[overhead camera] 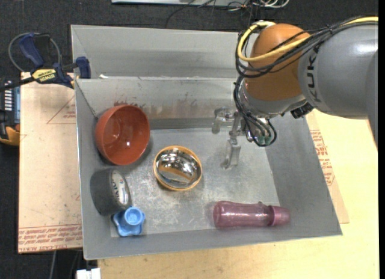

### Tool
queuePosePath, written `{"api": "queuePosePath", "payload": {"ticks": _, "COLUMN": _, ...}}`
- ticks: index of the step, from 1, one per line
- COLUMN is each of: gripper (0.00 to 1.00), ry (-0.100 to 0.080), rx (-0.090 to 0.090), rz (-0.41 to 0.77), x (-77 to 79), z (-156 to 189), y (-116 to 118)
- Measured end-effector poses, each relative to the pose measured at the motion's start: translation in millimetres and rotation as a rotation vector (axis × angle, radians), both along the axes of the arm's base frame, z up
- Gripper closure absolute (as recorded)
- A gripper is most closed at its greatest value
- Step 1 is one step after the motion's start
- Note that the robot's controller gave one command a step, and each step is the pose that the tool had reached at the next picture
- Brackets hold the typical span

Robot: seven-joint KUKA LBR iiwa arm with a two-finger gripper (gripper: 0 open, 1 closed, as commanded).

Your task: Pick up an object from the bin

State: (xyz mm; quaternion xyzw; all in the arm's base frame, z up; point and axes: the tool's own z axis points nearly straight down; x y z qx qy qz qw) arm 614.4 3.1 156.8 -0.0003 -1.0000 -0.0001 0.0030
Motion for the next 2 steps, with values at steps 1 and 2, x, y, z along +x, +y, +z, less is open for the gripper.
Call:
{"api": "queuePosePath", "payload": {"ticks": 1, "gripper": 0.00, "ry": -0.007, "rx": 0.000, "rz": 0.000, "x": 1.9, "z": 4, "y": 0}}
{"api": "queuePosePath", "payload": {"ticks": 2, "gripper": 0.00, "ry": -0.009, "rx": 0.003, "rz": 0.035, "x": 17.6, "z": -86, "y": 83}}
